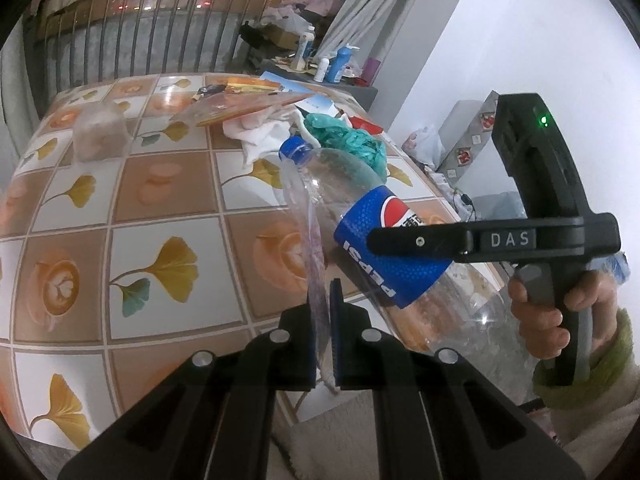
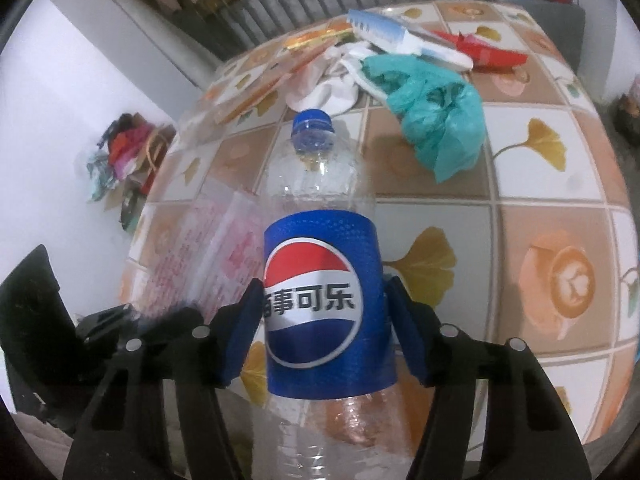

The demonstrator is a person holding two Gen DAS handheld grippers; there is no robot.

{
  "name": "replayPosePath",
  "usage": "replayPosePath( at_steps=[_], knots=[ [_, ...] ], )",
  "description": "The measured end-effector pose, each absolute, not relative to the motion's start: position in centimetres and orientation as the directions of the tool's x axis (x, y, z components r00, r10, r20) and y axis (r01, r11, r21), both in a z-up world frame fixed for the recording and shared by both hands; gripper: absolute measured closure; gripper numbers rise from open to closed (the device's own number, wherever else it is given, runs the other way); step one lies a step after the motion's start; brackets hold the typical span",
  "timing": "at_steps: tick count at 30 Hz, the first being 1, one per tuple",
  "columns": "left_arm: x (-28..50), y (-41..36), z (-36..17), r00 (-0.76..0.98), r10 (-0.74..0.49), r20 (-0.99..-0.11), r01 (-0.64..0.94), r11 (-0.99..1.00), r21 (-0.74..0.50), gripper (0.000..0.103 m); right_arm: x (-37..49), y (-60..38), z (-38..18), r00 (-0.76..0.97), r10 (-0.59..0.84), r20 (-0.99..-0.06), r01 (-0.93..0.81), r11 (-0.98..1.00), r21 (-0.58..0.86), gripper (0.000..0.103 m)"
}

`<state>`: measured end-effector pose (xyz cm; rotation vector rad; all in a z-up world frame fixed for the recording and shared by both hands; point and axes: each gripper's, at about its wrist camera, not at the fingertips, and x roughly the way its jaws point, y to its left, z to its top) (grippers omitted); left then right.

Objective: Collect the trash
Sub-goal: 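Carry the Pepsi bottle to the blue wastebasket and open the right gripper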

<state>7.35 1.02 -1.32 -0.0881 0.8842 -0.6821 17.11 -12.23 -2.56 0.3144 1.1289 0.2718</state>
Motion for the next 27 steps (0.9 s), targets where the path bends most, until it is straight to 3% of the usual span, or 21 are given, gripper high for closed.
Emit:
replayPosePath(
  at_steps=[15, 27],
  knots=[
    [6.8, 1.8, 0.0, 0.469, -0.584, -0.662, 0.505, 0.793, -0.342, 0.098, 14.6, -14.3, -1.7, 0.416, 0.443, -0.794, -0.005, 0.874, 0.485, 0.047],
    [4.6, 0.9, 3.8, 0.5, -0.61, -0.615, 0.541, 0.774, -0.329, 0.098, 9.7, -16.6, 2.8, 0.526, 0.498, -0.69, -0.038, 0.824, 0.566, 0.047]
  ],
)
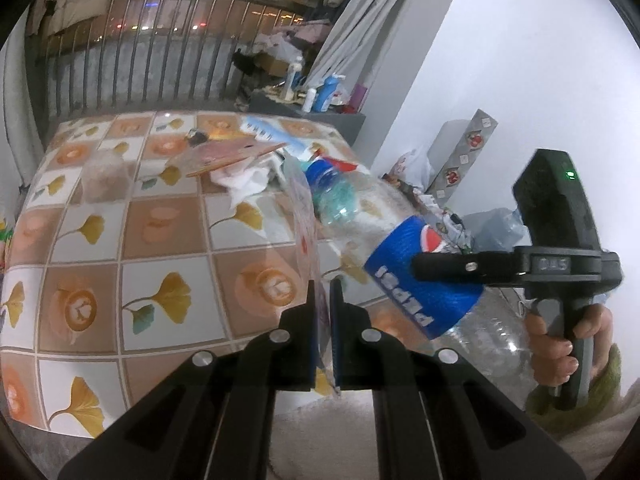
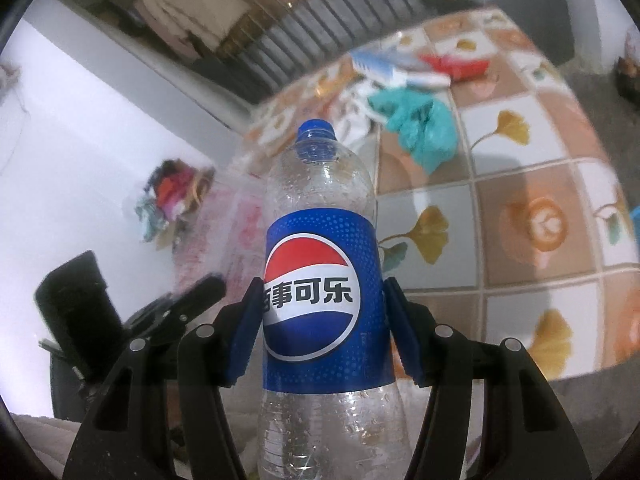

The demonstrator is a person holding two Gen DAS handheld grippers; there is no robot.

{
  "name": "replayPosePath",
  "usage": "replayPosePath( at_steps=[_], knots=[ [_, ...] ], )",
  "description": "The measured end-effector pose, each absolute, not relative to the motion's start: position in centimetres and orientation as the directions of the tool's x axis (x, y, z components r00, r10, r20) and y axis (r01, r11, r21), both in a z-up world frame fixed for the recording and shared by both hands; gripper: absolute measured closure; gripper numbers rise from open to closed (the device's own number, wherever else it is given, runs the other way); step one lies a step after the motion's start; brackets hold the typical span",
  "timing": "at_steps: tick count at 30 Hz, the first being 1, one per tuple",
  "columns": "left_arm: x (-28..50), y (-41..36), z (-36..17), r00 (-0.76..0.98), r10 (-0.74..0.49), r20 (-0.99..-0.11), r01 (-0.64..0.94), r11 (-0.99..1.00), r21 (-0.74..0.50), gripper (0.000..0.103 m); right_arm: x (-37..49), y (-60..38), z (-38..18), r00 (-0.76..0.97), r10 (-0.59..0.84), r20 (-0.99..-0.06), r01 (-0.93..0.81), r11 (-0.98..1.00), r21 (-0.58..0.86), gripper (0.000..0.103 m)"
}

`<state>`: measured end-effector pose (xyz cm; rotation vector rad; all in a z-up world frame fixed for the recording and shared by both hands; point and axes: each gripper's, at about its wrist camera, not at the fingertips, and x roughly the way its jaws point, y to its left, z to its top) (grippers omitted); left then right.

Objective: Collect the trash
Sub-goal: 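Carry the Pepsi bottle to the blue wastebasket and open the right gripper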

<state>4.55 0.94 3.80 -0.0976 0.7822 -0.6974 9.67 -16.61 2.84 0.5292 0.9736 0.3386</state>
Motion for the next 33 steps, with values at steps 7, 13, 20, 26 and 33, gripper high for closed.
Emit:
replayPosePath(
  at_steps=[7, 13, 20, 26, 33],
  knots=[
    [2.5, -2.8, 6.6, 0.447, -0.673, -0.59, 0.628, 0.705, -0.328, 0.098, 3.6, -21.5, 6.4, 0.673, 0.428, -0.603, 0.007, 0.812, 0.583, 0.047],
    [2.5, -9.1, 9.2, 0.333, -0.758, -0.56, 0.735, 0.581, -0.349, 0.098, -2.3, -28.5, 6.7, 0.785, 0.275, -0.555, 0.172, 0.763, 0.623, 0.047],
    [3.7, -21.7, 10.0, 0.149, -0.767, -0.624, 0.813, 0.454, -0.365, 0.098, -9.3, -37.1, 4.2, 0.825, 0.04, -0.564, 0.412, 0.641, 0.647, 0.047],
    [4.8, -33.7, 6.0, -0.005, -0.672, -0.741, 0.845, 0.394, -0.363, 0.098, -11.2, -42.1, -2.2, 0.803, 0.015, -0.596, 0.527, 0.448, 0.722, 0.047],
    [6.3, -46.6, -2.2, -0.075, -0.465, -0.882, 0.872, 0.399, -0.285, 0.098, -10.5, -47.8, -10.7, 0.801, 0.107, -0.588, 0.569, 0.164, 0.805, 0.047]
  ],
)
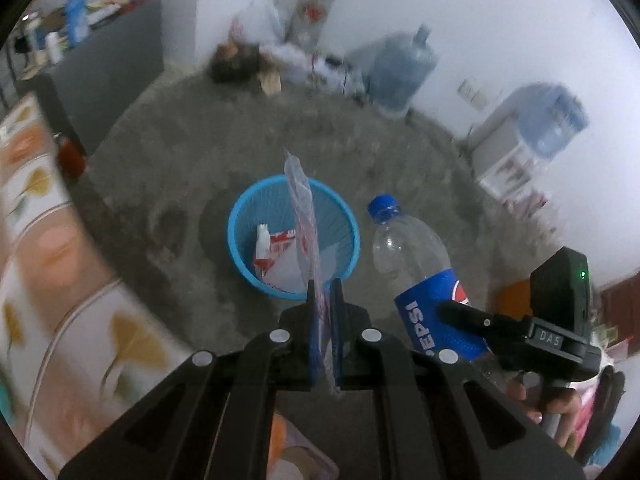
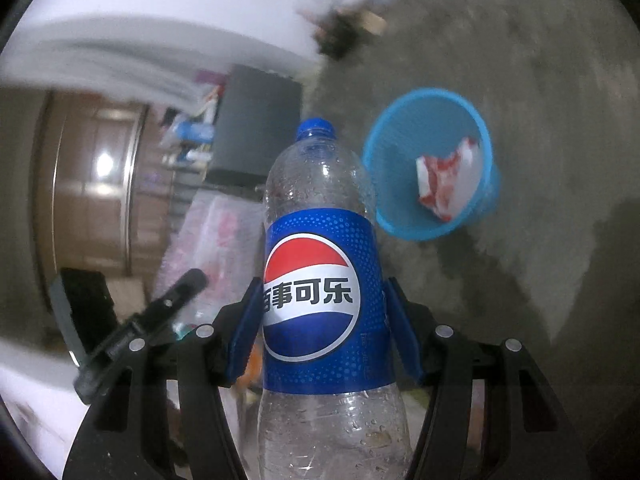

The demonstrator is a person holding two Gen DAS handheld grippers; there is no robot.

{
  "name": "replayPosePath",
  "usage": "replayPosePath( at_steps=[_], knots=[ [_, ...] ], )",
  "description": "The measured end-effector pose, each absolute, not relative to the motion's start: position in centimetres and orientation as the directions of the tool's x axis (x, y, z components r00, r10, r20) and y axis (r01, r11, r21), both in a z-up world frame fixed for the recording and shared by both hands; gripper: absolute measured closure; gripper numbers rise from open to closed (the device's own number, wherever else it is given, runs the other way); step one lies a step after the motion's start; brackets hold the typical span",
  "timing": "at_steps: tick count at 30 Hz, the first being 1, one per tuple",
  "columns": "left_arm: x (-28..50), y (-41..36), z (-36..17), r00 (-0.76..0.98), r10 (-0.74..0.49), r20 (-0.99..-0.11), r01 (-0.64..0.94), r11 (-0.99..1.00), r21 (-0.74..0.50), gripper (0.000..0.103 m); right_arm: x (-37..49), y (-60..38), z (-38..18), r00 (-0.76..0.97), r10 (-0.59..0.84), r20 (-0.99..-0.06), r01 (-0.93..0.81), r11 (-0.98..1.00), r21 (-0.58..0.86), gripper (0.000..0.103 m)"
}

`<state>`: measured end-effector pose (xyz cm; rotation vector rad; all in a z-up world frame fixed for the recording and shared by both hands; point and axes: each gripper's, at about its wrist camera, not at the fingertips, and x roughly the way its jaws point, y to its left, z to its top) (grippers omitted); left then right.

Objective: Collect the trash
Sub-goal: 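Carry the Pepsi bottle to the blue wastebasket and open the right gripper, then move both tools back over the table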

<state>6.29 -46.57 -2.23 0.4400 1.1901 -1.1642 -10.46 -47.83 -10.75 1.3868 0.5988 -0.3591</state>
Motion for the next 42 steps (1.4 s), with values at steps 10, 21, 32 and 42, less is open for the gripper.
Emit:
replayPosePath(
  at_steps=[10, 21, 32, 42],
  knots=[
    [9.7, -55.6, -7.0, -0.02, -0.437, -0.899, 0.821, 0.506, -0.264, 0.033, -6.6, -55.4, -19.8, 0.854, 0.084, -0.513, 0.517, -0.246, 0.82, 0.024],
    [10.4, -48.6, -2.1, 0.006, -0.553, -0.833, 0.796, 0.507, -0.331, 0.023, -11.6, -52.6, -20.7, 0.878, 0.079, -0.472, 0.477, -0.237, 0.847, 0.024],
    [8.2, -33.7, 5.8, 0.161, -0.705, -0.691, 0.848, 0.456, -0.269, 0.022, -12.3, -47.1, -11.5, 0.823, 0.069, -0.563, 0.548, 0.157, 0.821, 0.025],
    [10.2, -17.8, 6.6, 0.383, -0.651, -0.656, 0.731, 0.647, -0.215, 0.006, -4.4, -34.9, 2.9, 0.814, -0.018, -0.581, 0.383, 0.769, 0.512, 0.008]
  ],
)
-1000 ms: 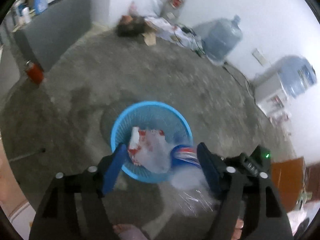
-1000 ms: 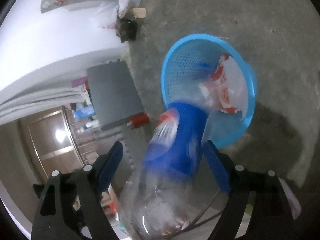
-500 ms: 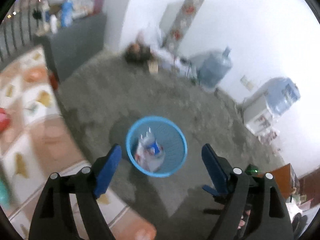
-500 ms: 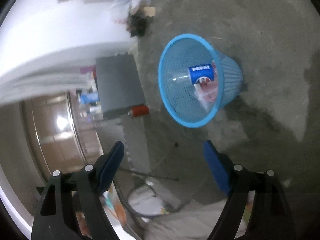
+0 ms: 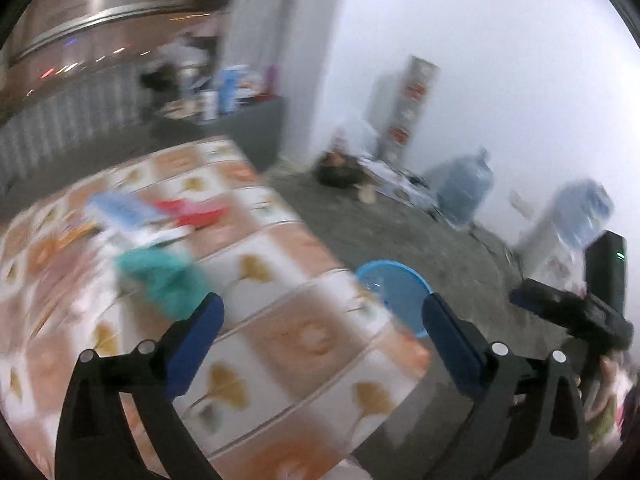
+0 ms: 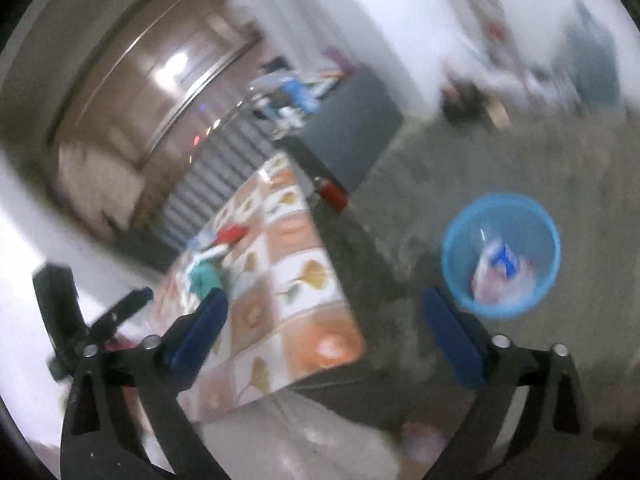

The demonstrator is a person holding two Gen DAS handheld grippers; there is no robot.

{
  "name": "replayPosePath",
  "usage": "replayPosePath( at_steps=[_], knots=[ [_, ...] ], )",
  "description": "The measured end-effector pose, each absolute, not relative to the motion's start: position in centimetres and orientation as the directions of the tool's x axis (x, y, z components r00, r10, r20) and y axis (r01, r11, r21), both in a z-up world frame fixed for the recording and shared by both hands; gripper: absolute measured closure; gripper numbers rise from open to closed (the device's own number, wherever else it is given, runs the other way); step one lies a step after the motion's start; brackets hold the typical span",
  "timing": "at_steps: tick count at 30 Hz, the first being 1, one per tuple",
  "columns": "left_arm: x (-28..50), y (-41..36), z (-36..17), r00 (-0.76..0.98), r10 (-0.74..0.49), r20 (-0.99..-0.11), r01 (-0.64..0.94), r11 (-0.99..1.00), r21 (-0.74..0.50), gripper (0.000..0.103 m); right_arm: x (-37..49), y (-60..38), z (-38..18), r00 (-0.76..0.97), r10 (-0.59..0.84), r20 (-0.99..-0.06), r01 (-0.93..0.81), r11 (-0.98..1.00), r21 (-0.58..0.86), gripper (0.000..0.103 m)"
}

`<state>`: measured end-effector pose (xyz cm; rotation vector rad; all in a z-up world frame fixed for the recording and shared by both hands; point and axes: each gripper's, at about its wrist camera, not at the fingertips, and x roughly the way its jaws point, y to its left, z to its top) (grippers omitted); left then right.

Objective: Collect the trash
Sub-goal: 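Move both tools back over the table, then grasp the clear plastic cup with the left gripper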

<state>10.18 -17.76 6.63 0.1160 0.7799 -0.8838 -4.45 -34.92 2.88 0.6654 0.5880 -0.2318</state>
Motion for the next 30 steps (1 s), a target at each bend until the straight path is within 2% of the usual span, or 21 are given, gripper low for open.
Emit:
replayPosePath(
  at_steps=[3, 5, 7, 9, 13, 17, 20, 22, 25, 30],
  knots=[
    [11.8, -11.3, 6.7, 0.428, -0.645, -0.633, 0.638, 0.712, -0.294, 0.006, -0.9, -30.0, 4.5, 0.733, -0.18, -0.656, 0.437, 0.863, 0.251, 0.008],
    [12.5, -8.1, 6.5, 0.459, -0.624, -0.632, 0.598, 0.743, -0.299, 0.006, 1.1, -27.3, 4.2, 0.68, -0.261, -0.685, 0.458, 0.881, 0.12, 0.008],
    [12.8, -4.6, 6.3, 0.522, -0.587, -0.618, 0.554, 0.785, -0.277, 0.006, 2.9, -24.8, 3.6, 0.669, -0.282, -0.688, 0.421, 0.906, 0.038, 0.008],
    [13.4, -0.7, 6.0, 0.588, -0.542, -0.6, 0.499, 0.827, -0.258, 0.006, 4.5, -21.8, 2.8, 0.687, -0.231, -0.689, 0.331, 0.944, 0.014, 0.008],
    [14.5, 4.9, 4.9, 0.657, -0.51, -0.555, 0.452, 0.856, -0.25, 0.006, 7.6, -17.3, 2.3, 0.712, -0.032, -0.701, 0.154, 0.982, 0.111, 0.008],
    [17.0, 9.5, 3.5, 0.687, -0.445, -0.574, 0.362, 0.895, -0.261, 0.006, 11.1, -13.7, 1.5, 0.708, 0.037, -0.705, 0.064, 0.991, 0.117, 0.008],
    [19.0, 11.5, 2.3, 0.679, -0.433, -0.593, 0.344, 0.901, -0.265, 0.006, 14.0, -11.7, 1.4, 0.663, 0.173, -0.728, -0.008, 0.974, 0.224, 0.009],
    [20.6, 12.9, 1.6, 0.688, -0.4, -0.606, 0.321, 0.916, -0.241, 0.011, 16.1, -10.5, 1.0, 0.628, 0.256, -0.735, -0.043, 0.954, 0.296, 0.014],
    [22.9, 13.8, 1.2, 0.685, -0.398, -0.61, 0.304, 0.918, -0.256, 0.015, 18.1, -9.3, 0.9, 0.612, 0.298, -0.732, -0.053, 0.94, 0.337, 0.017],
    [27.3, 13.6, 0.5, 0.654, -0.394, -0.646, 0.307, 0.918, -0.25, 0.015, 19.7, -9.1, 0.3, 0.59, 0.332, -0.736, -0.036, 0.921, 0.387, 0.023]
  ],
)
